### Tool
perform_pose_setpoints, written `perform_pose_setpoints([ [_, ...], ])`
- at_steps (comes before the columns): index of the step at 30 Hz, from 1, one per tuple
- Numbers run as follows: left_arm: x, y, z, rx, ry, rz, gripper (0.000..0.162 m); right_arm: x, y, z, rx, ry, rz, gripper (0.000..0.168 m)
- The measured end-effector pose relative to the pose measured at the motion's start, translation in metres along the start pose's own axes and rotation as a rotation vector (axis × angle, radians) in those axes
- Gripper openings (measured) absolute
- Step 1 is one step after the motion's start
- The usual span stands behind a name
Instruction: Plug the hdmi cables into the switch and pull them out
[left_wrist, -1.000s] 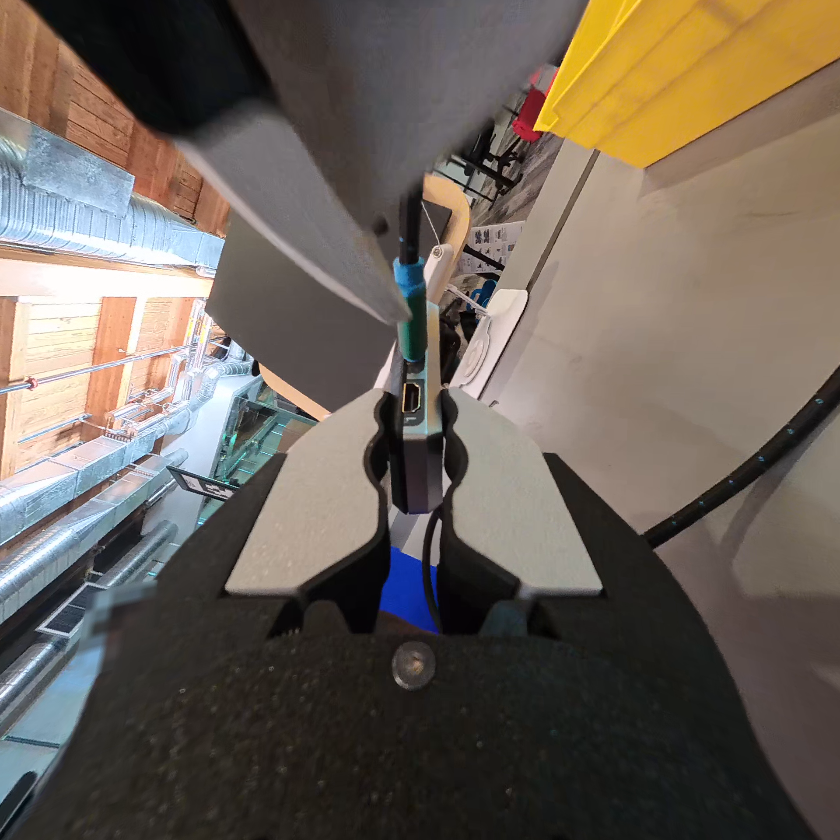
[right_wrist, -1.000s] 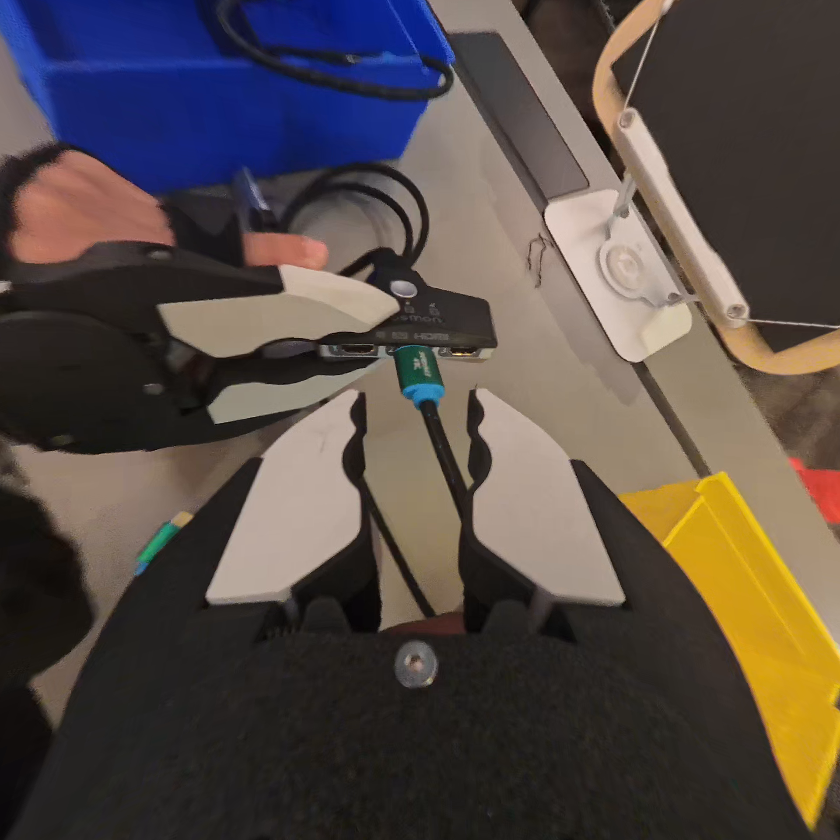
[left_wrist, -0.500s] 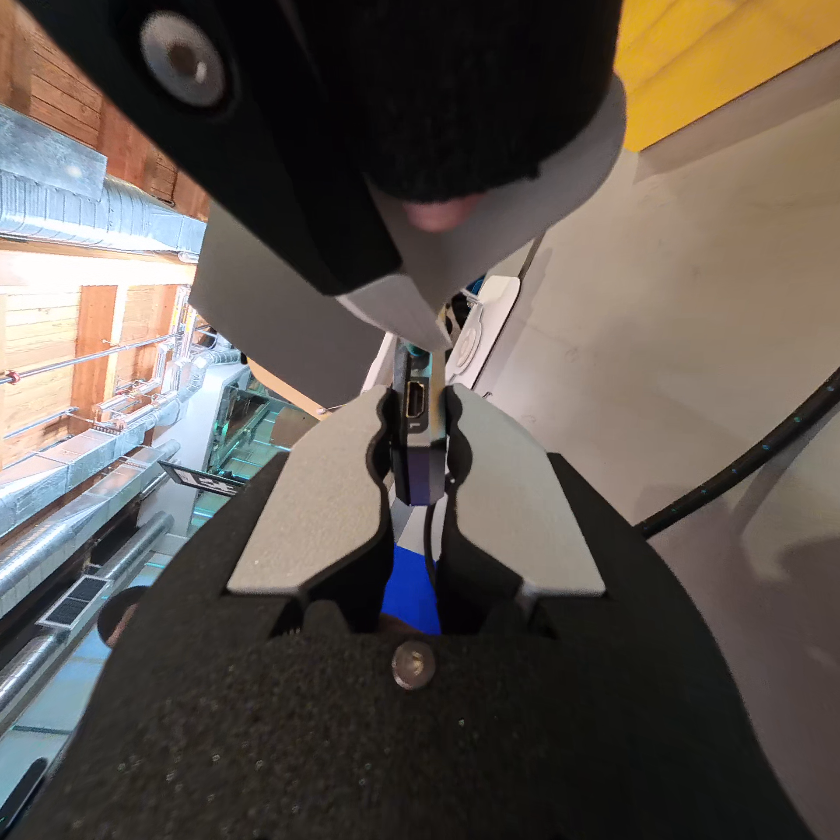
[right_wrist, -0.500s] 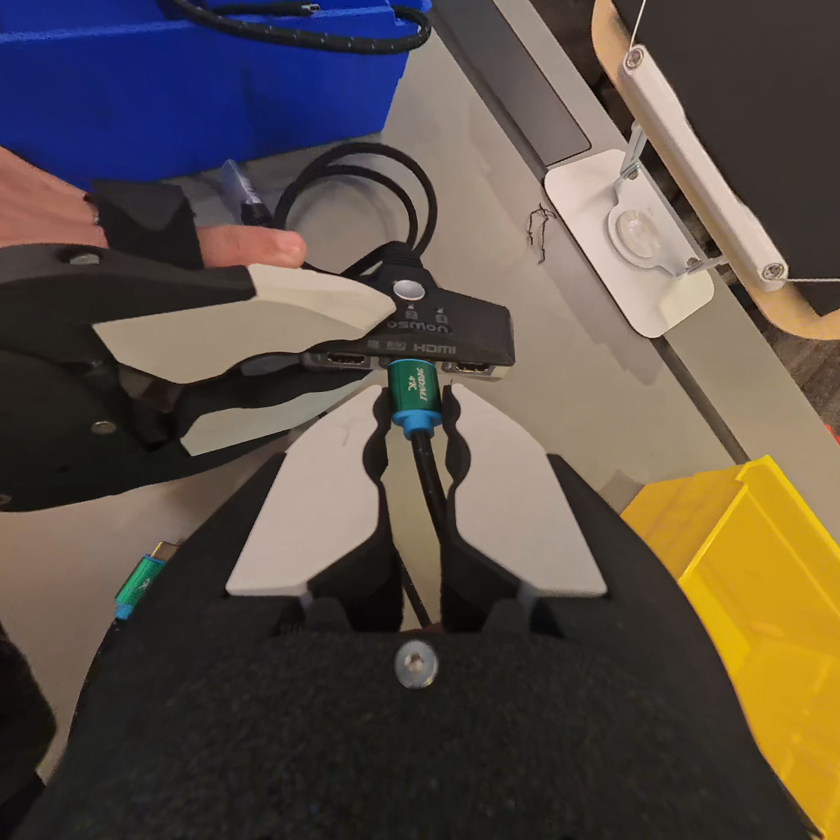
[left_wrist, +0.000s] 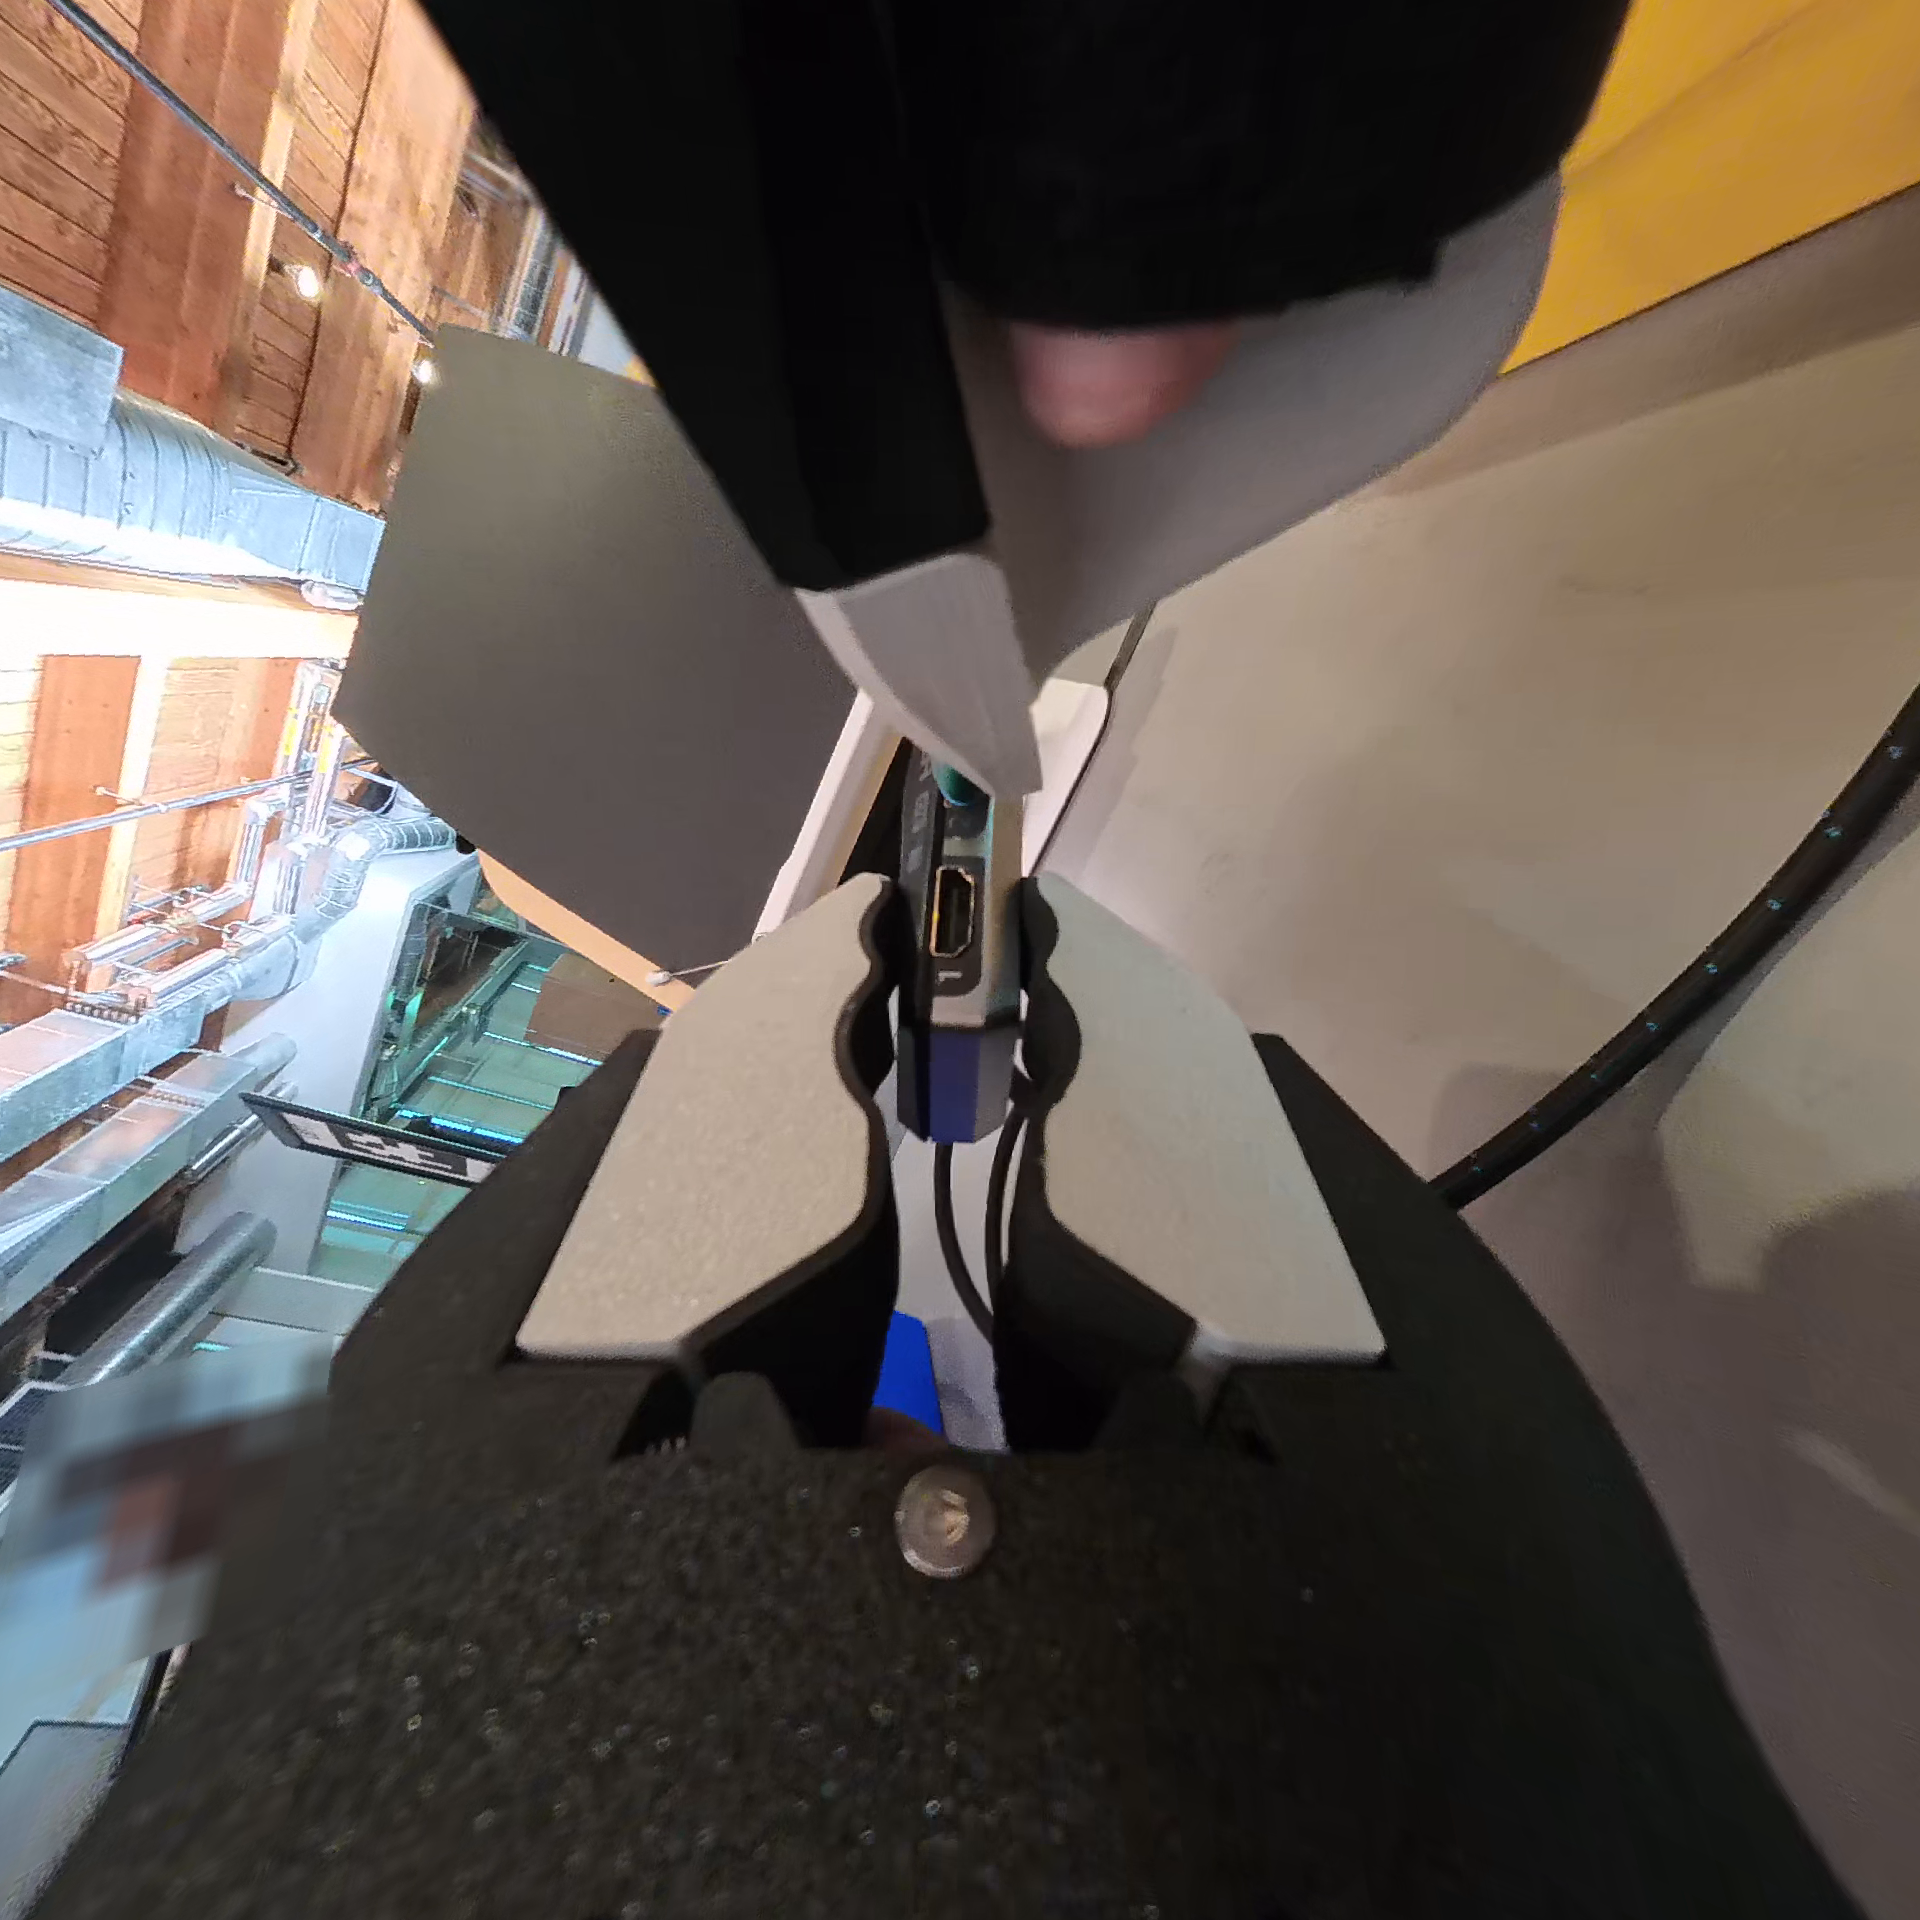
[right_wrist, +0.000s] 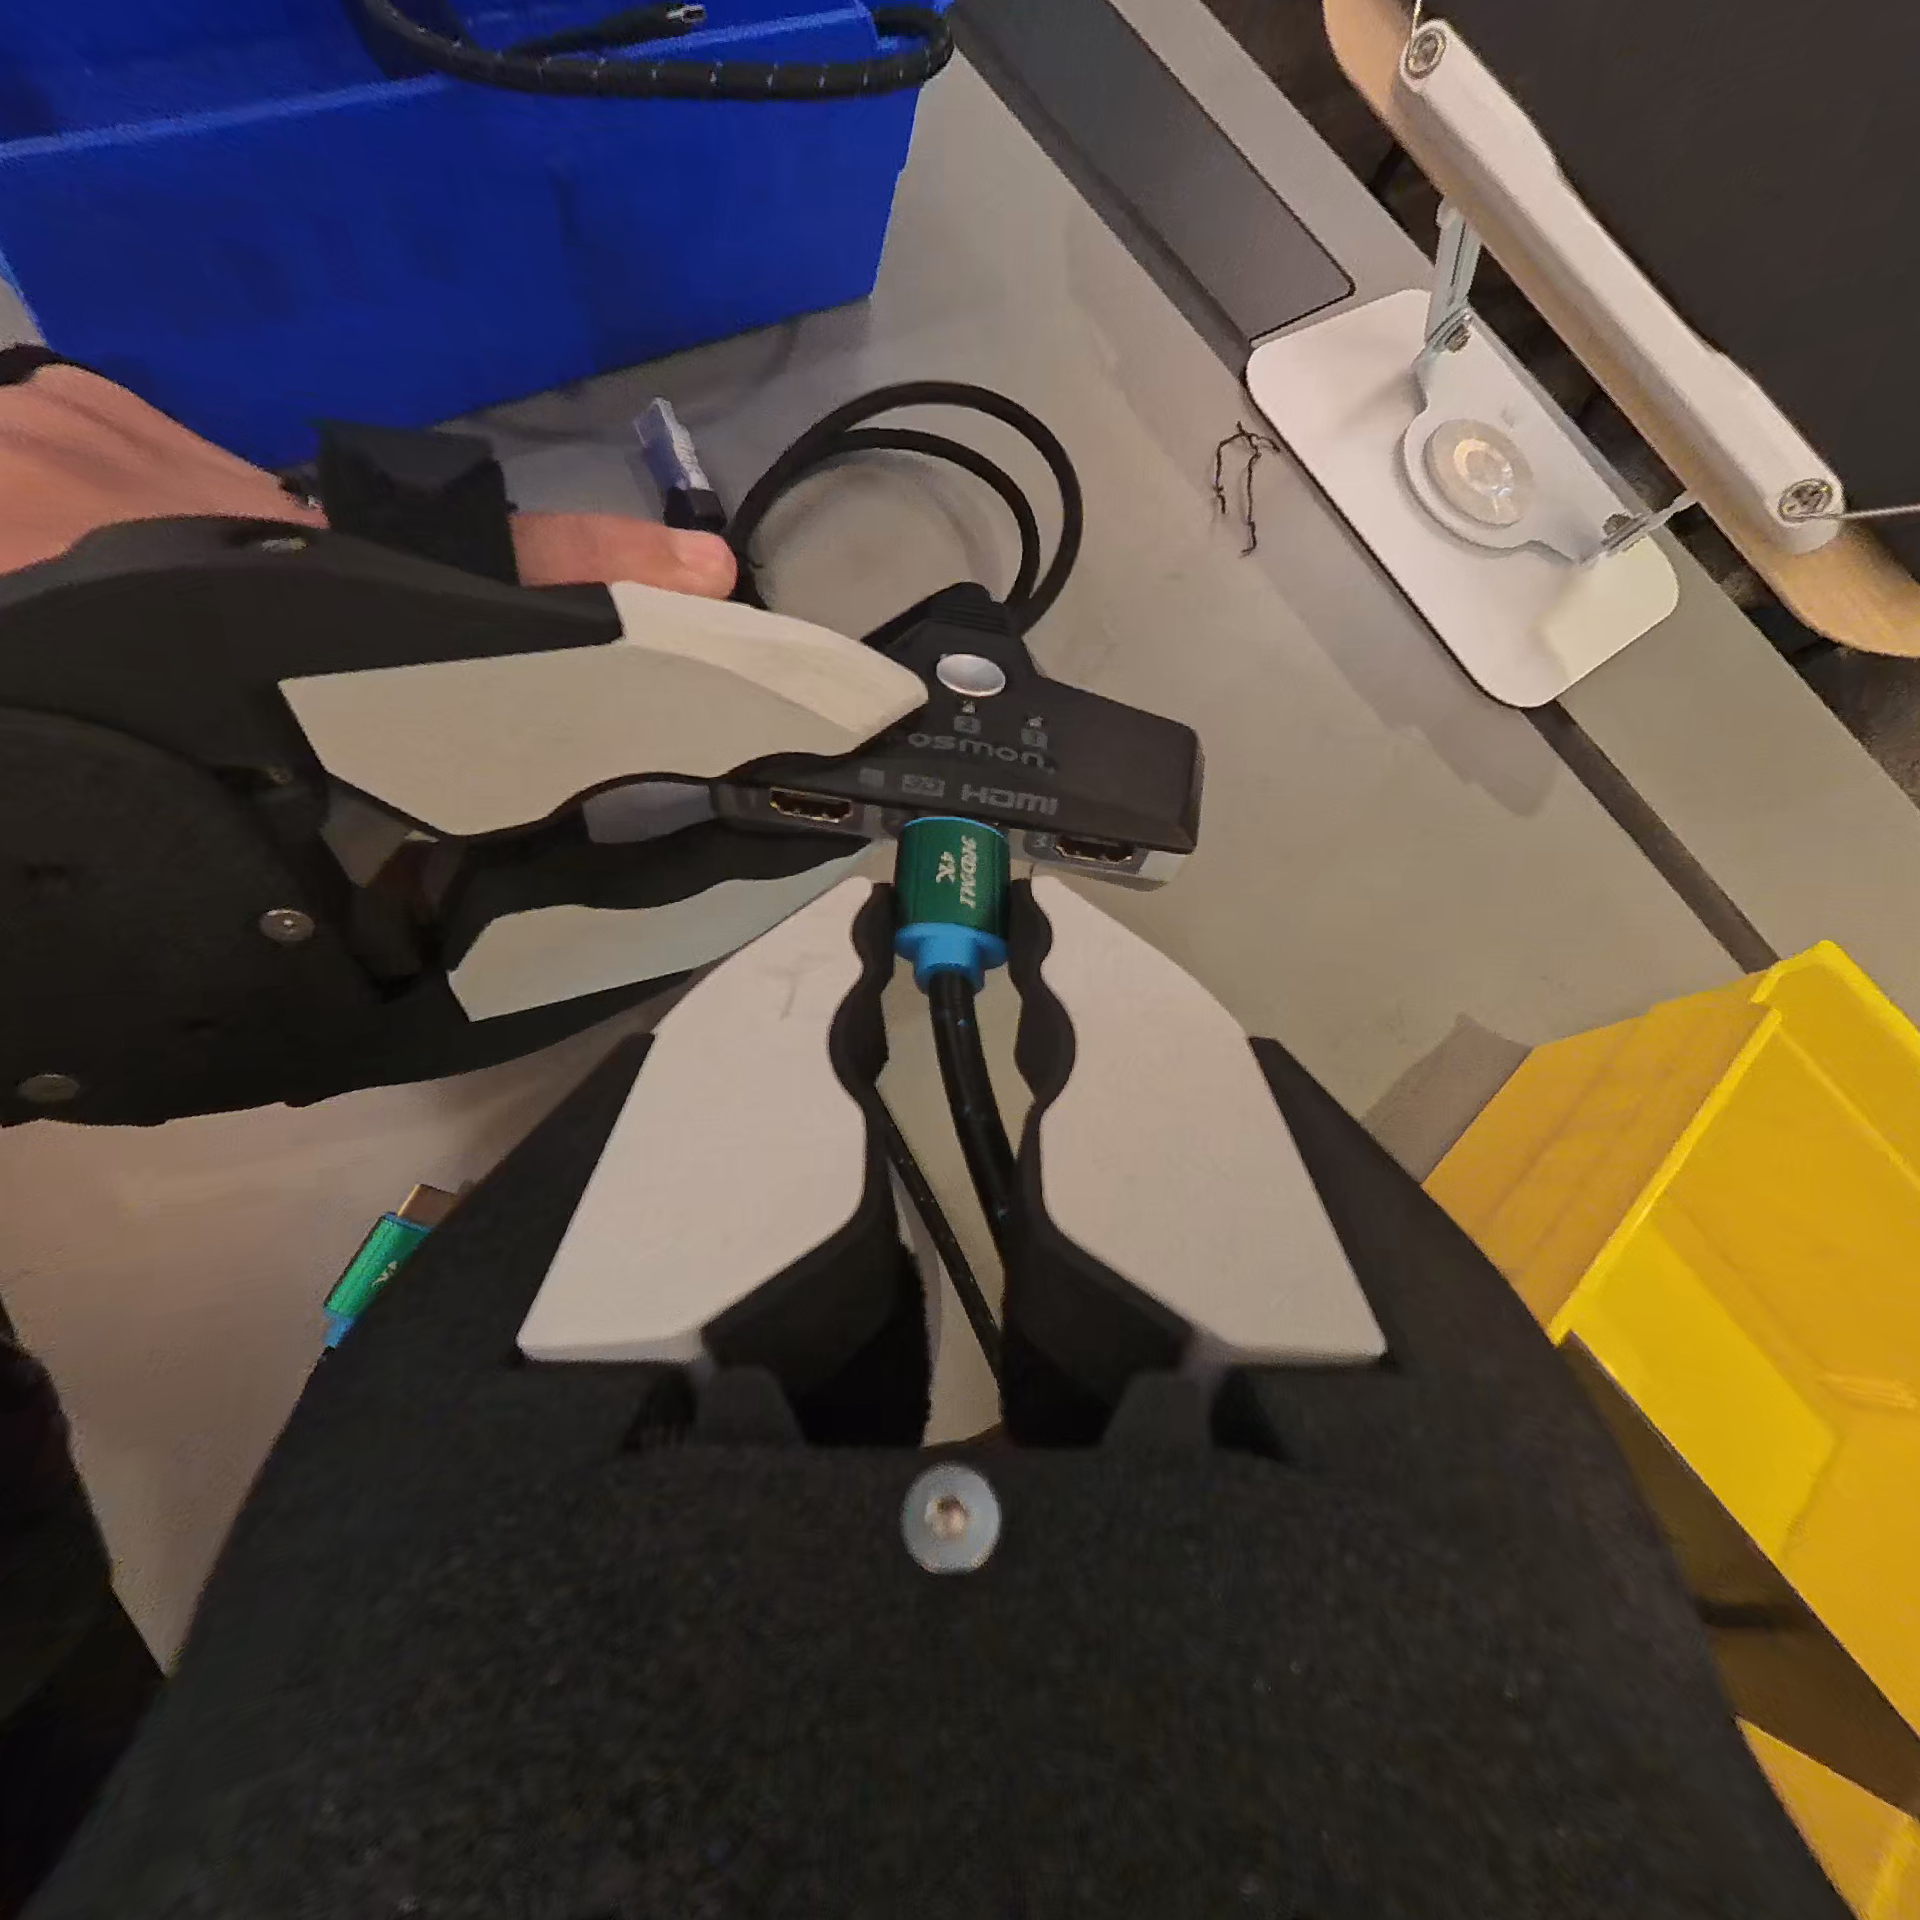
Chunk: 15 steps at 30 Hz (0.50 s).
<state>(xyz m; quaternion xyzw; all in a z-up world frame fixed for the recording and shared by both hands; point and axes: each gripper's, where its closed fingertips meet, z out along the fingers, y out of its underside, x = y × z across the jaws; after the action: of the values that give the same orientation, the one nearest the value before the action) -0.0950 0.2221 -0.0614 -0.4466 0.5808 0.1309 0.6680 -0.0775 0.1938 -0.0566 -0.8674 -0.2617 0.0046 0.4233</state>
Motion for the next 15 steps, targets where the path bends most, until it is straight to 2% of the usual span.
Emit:
perform_pose_setpoints([
  [4,-0.001,-0.003,-0.002,0.015,-0.014,0.014,0.021,-0.001,0.000,-0.004,0.026,-0.003,0.012,0.022],
  [7,0.006,-0.012,-0.007,0.133,0.028,0.057,0.020,-0.002,0.005,-0.006,0.011,-0.057,0.044,0.022],
  [11,0.008,-0.019,-0.021,0.288,0.163,-0.097,0.021,-0.007,0.006,-0.013,0.000,-0.133,0.039,0.021],
  [15,0.009,-0.013,-0.021,0.290,0.187,-0.066,0.024,-0.003,0.006,-0.019,-0.020,-0.141,0.031,0.021],
])
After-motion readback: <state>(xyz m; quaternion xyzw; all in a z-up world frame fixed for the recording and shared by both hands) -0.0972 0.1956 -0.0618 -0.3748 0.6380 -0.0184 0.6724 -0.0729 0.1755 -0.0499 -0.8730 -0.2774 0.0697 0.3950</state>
